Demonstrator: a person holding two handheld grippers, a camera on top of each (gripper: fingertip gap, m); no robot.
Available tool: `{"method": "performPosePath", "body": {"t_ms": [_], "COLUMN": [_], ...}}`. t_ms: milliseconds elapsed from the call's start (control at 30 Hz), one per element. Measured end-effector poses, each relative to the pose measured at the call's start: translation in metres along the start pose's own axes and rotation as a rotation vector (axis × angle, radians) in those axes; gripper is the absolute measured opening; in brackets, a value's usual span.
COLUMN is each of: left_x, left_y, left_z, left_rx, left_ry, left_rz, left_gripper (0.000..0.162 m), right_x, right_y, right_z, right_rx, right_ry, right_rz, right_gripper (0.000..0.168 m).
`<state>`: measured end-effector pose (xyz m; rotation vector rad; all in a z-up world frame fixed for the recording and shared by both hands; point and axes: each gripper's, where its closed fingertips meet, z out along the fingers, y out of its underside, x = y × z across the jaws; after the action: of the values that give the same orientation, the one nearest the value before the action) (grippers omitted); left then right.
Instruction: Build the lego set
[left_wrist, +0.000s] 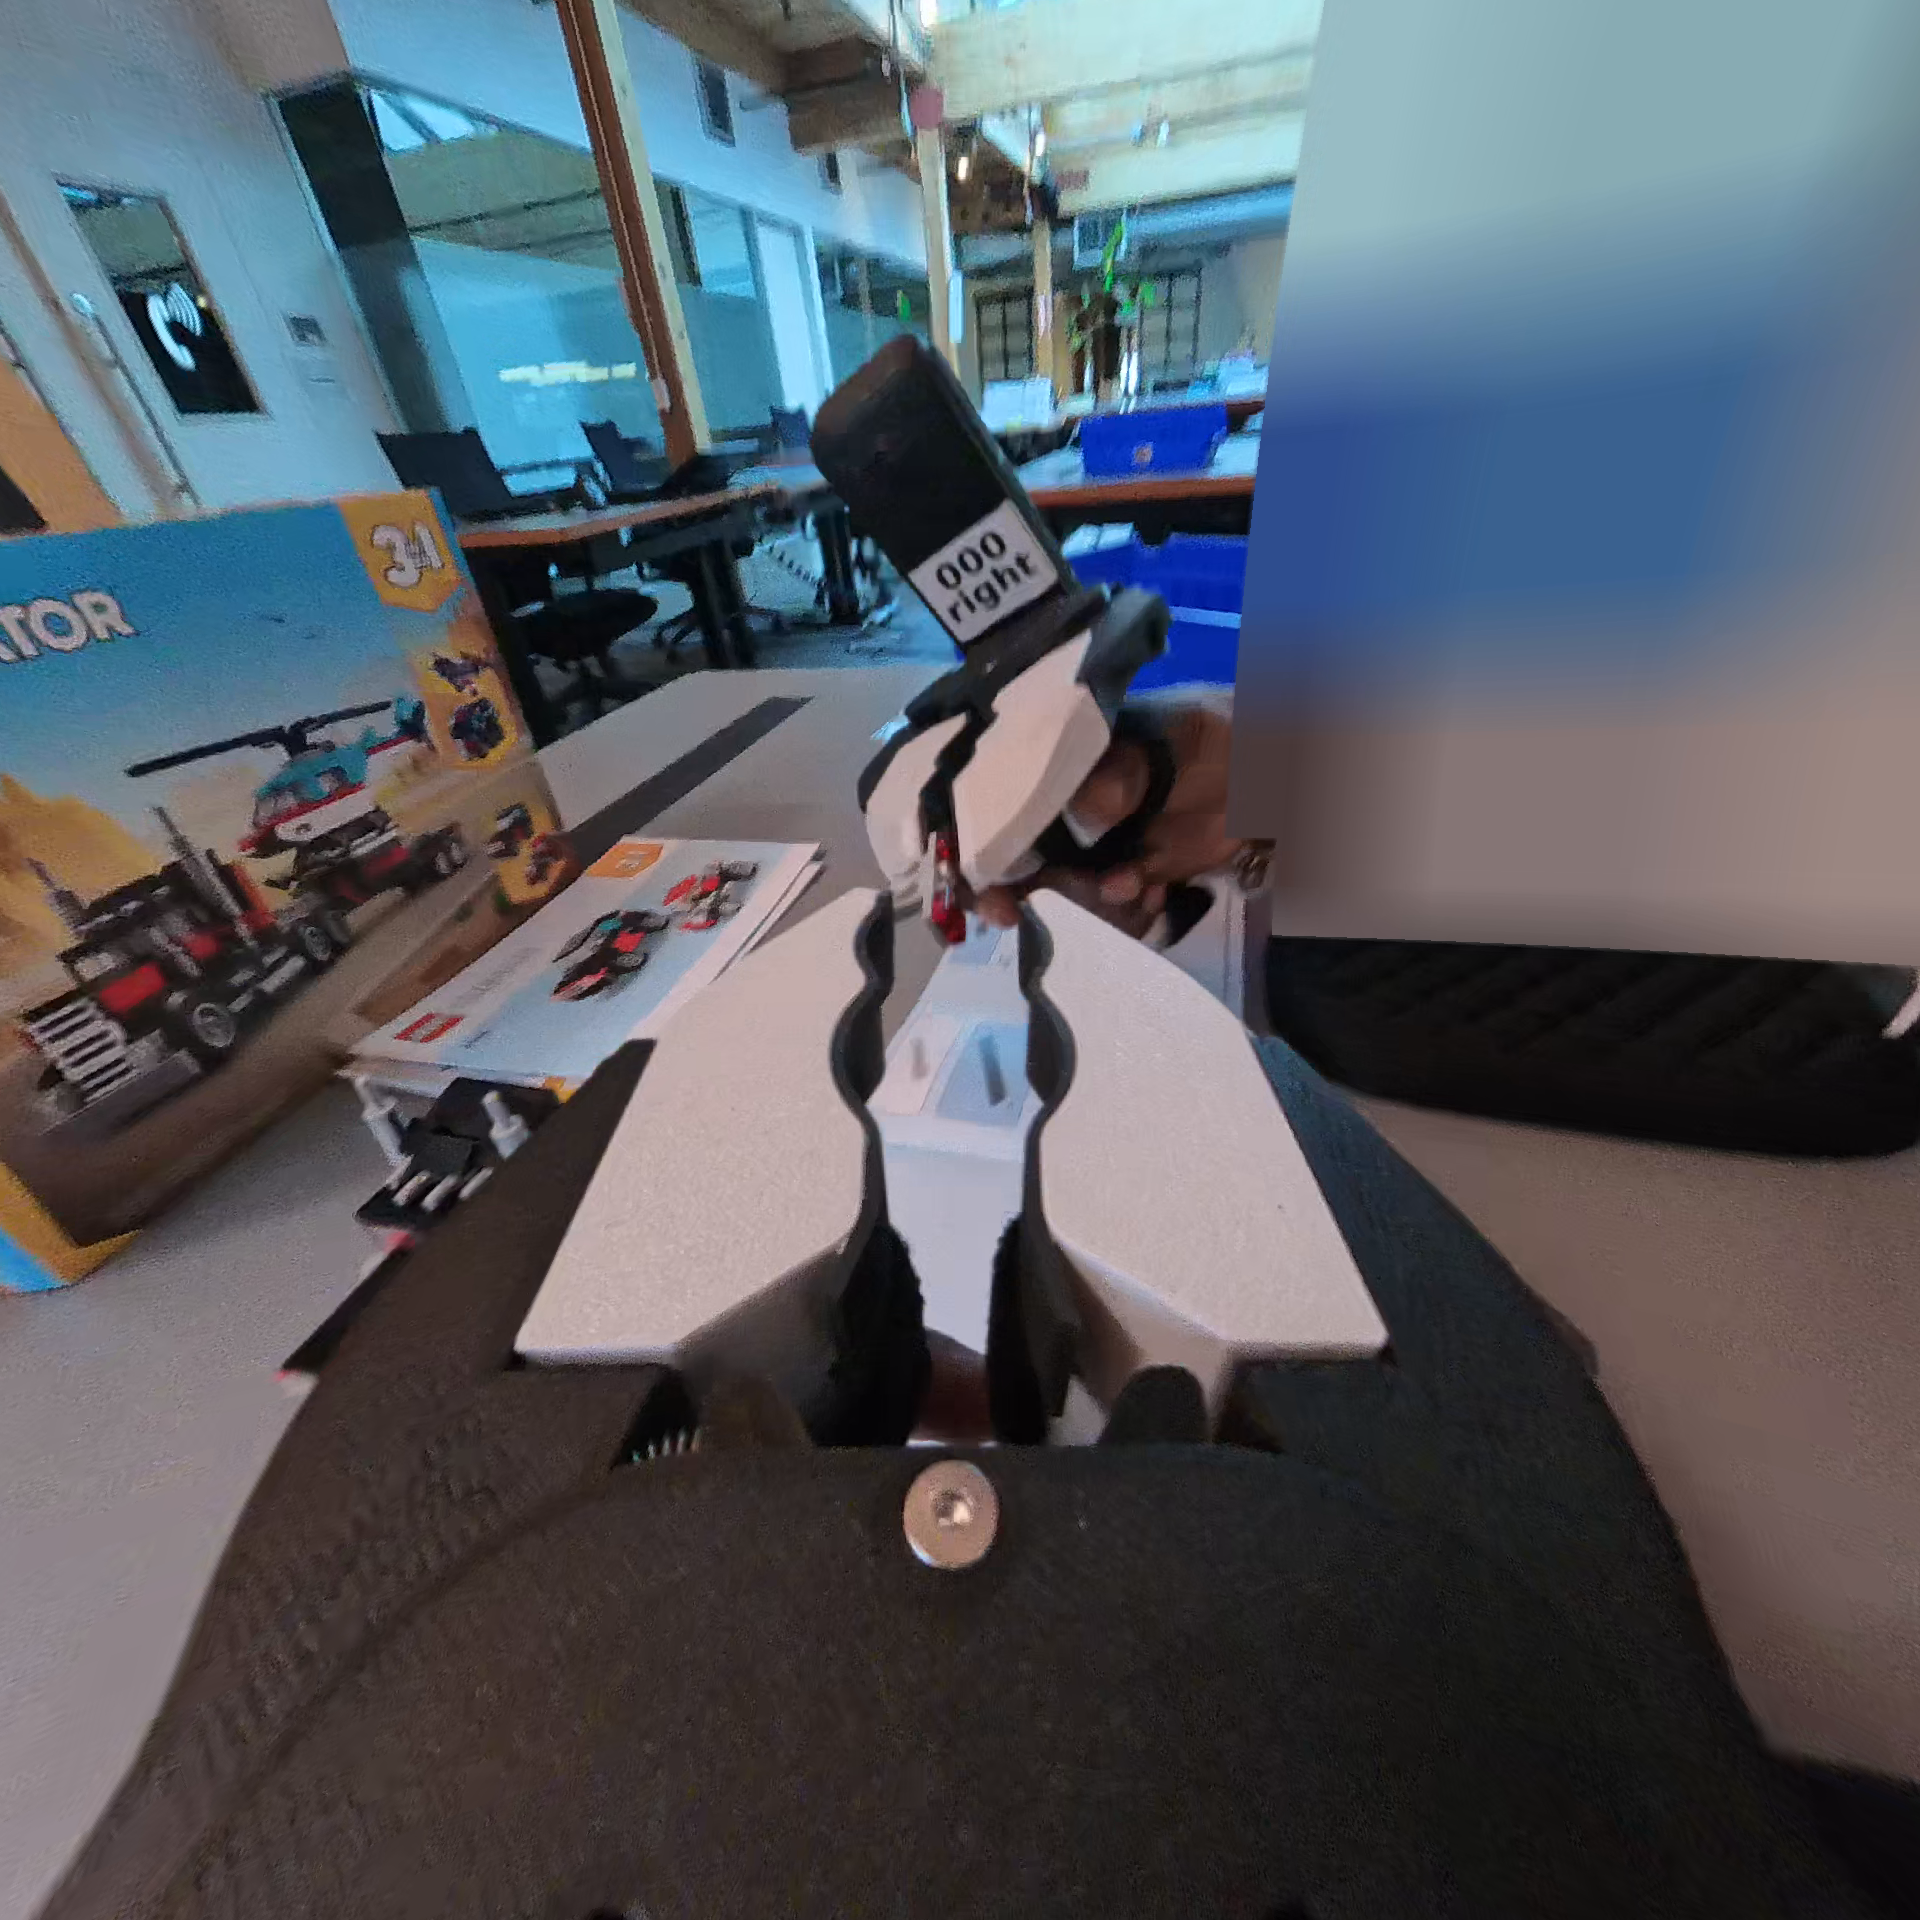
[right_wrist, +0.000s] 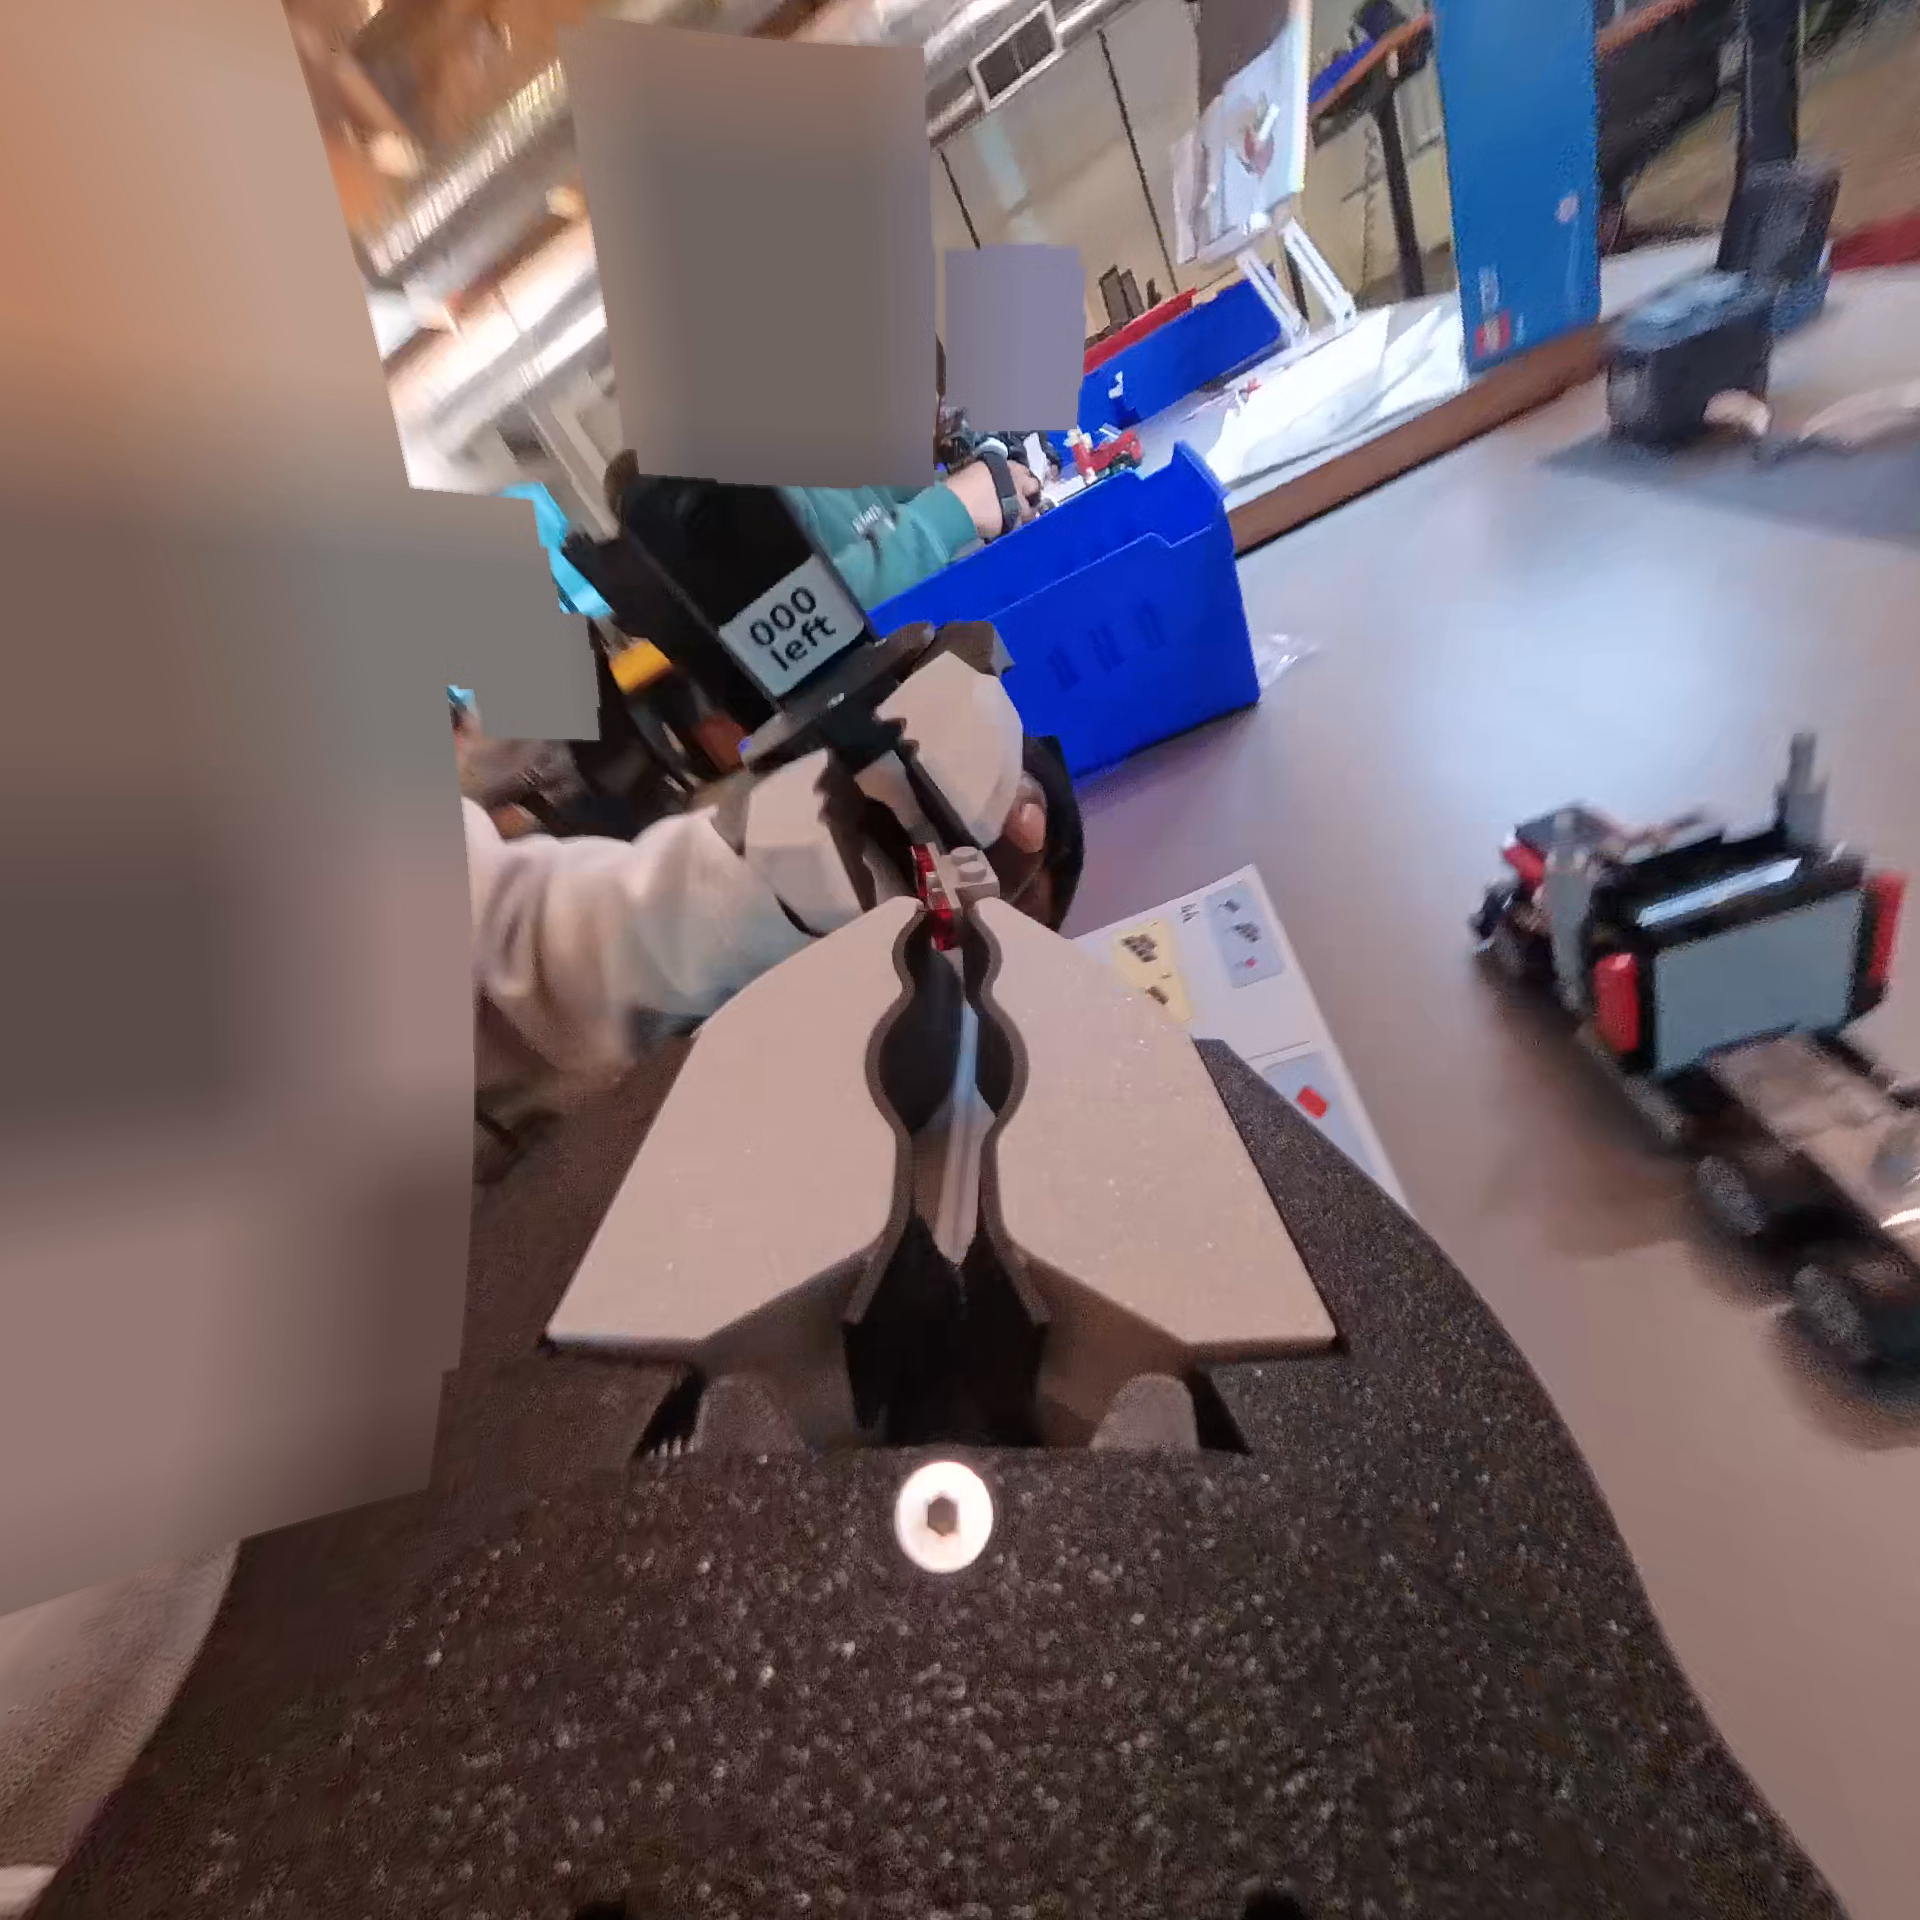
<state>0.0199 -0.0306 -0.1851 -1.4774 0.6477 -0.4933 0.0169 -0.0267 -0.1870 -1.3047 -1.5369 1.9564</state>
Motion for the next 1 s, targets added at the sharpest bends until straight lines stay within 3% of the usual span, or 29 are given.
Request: {"method": "performPosePath", "body": {"t_ms": [67,233,333,533,733,833,1000], "left_x": [0.002,0.006,0.009,0.017,0.021,0.022,0.018], "left_y": [-0.013,-0.018,-0.022,-0.029,-0.034,-0.032,-0.029], "left_z": [-0.001,-0.001,-0.002,-0.005,-0.008,-0.006,-0.003], "left_rx": [0.07,0.078,0.1,0.155,0.165,0.152,0.14], "left_ry": [0.007,0.028,0.045,0.102,0.14,0.147,0.143], "left_rz": [-0.035,-0.028,-0.033,-0.039,-0.048,-0.051,-0.08], "left_gripper": [0.016,0.015,0.006,0.005,0.005,0.005,0.005], "right_x": [-0.007,-0.021,-0.022,-0.032,-0.042,-0.044,-0.037], "right_y": [-0.006,-0.015,-0.016,-0.017,-0.024,-0.023,-0.022], "right_z": [0.0,-0.002,-0.002,-0.003,-0.006,-0.006,-0.008], "right_rx": [0.013,0.036,0.033,0.045,0.106,0.103,0.092], "right_ry": [0.007,0.008,0.033,0.009,-0.021,-0.036,-0.046], "right_rz": [-0.134,-0.345,-0.419,-0.515,-0.552,-0.547,-0.443], "right_gripper": [0.006,0.006,0.006,0.012,0.013,0.005,0.005]}}
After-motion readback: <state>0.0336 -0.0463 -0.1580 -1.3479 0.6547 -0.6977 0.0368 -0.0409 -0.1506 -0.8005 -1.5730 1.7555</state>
